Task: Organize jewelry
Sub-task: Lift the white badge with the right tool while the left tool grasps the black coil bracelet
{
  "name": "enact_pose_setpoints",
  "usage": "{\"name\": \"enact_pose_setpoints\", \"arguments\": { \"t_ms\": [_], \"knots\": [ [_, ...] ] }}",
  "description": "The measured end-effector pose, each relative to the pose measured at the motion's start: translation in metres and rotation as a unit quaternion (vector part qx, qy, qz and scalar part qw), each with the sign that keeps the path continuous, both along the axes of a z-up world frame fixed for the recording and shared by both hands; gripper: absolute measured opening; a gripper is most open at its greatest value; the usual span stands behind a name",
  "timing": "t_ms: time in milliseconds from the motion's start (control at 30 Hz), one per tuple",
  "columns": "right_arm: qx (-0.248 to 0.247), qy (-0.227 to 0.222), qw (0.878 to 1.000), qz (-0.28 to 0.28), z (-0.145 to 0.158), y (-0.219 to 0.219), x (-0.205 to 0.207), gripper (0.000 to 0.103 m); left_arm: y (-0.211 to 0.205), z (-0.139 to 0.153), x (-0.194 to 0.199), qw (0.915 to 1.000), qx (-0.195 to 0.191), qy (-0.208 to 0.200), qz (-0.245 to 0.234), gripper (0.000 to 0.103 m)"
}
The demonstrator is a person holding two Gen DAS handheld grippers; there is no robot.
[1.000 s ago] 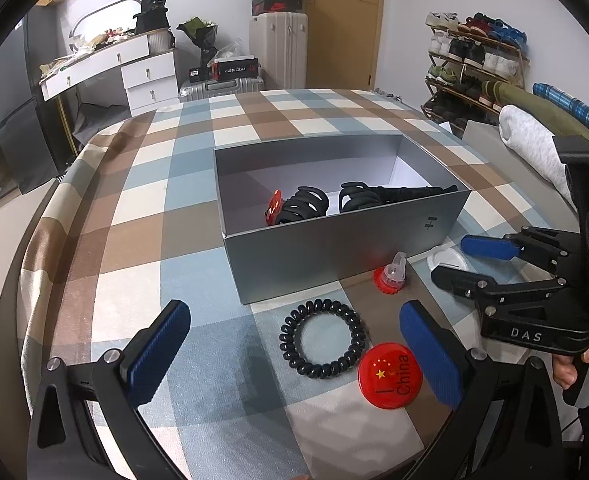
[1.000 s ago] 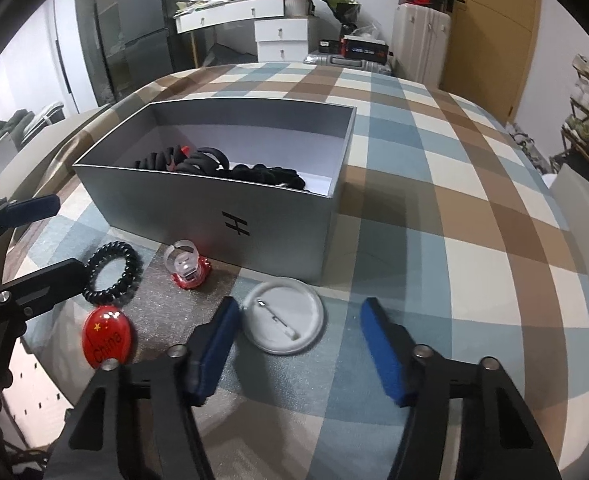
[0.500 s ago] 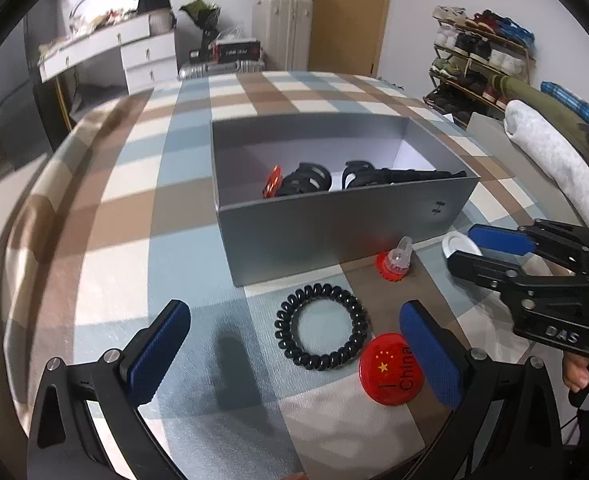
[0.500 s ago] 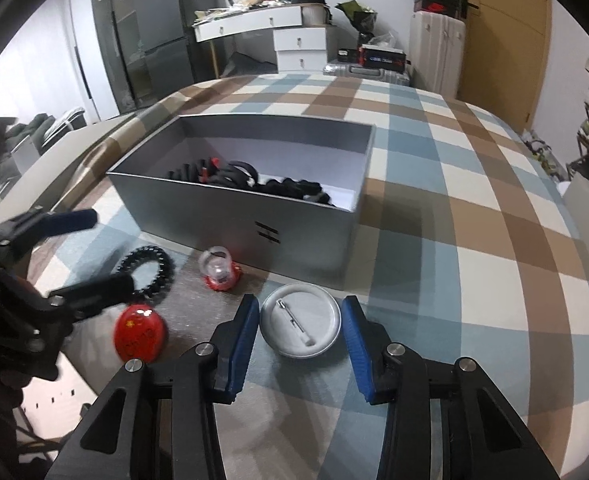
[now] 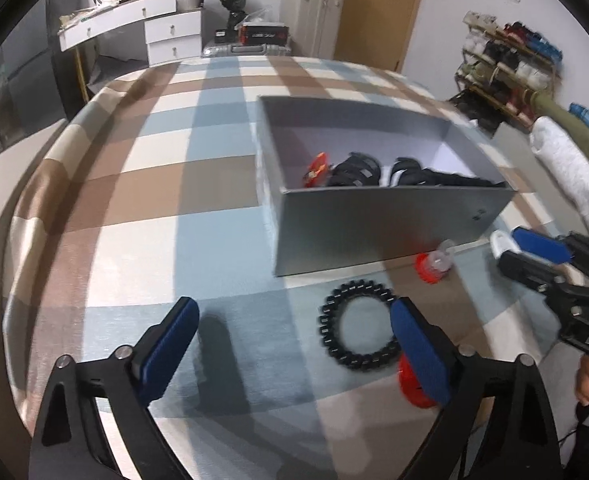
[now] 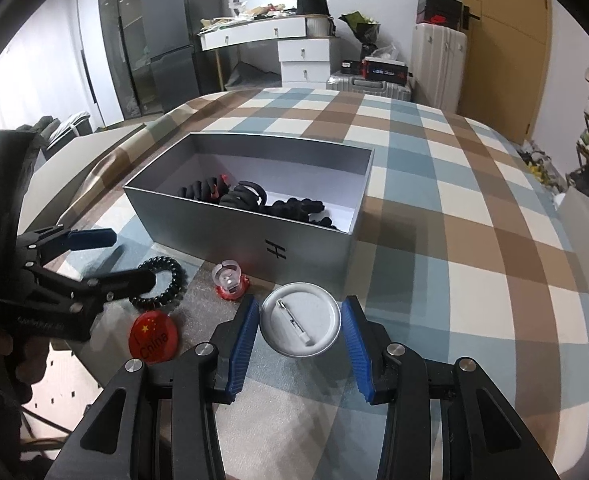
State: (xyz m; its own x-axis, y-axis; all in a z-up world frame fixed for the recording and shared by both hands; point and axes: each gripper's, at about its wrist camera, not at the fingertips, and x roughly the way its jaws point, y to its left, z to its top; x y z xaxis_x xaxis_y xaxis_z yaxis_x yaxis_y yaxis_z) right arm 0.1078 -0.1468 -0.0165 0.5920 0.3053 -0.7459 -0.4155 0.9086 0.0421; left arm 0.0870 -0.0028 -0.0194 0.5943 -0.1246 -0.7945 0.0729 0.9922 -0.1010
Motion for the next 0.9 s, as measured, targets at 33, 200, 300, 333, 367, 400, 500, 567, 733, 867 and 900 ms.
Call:
{"name": "enact_pose_setpoints", "arguments": {
  "t_ms": [33,200,300,333,367,400,500,567,733,867,900],
  "knots": [
    [0.0,-0.001,1.0,0.0,0.0,0.0,0.0,0.042,0.0,-0.001,0.0,1.0,0.008,0.003,0.001,0.083],
    [-0.002,-0.002,1.0,0.003,0.001,0.002,-0.001,0.042,0.001,-0.002,-0.002,0.9996,0.028,-0.001,0.001,0.054],
    [-0.002,-0.004,1.0,0.004,0.002,0.003,-0.002,0.042,0.001,-0.001,-0.002,0.9996,0.024,-0.007,-0.01,0.035],
    [-0.001,-0.005,1.0,0.004,0.002,0.003,-0.002,0.042,0.001,0.0,-0.002,0.9997,0.021,-0.007,-0.014,0.027],
    [-0.001,-0.005,1.0,0.005,0.003,0.003,-0.002,0.042,0.0,0.0,-0.002,0.9997,0.013,-0.006,-0.021,0.016],
    [-0.001,-0.005,1.0,0.005,0.003,0.003,-0.002,0.042,-0.001,0.0,-0.002,0.9996,0.006,-0.005,-0.028,0.011],
    [-0.001,-0.006,1.0,0.006,0.003,0.003,-0.003,0.042,-0.004,0.0,-0.002,0.9993,0.003,-0.006,-0.036,0.005],
    [-0.001,-0.007,1.0,0.006,0.004,0.003,-0.004,0.042,-0.004,0.002,-0.001,0.9992,0.0,-0.008,-0.04,0.005],
    [0.003,-0.01,1.0,0.007,0.006,0.002,-0.004,0.042,-0.008,0.008,-0.003,0.9984,-0.004,-0.019,-0.052,0.005],
    [0.007,-0.015,1.0,0.009,0.009,0.002,-0.005,0.042,-0.01,0.012,-0.004,0.9978,-0.002,-0.03,-0.059,0.005],
    [0.009,-0.017,1.0,0.01,0.01,0.002,-0.006,0.042,-0.009,0.014,-0.005,0.9976,-0.004,-0.034,-0.06,0.005]
  ]
}}
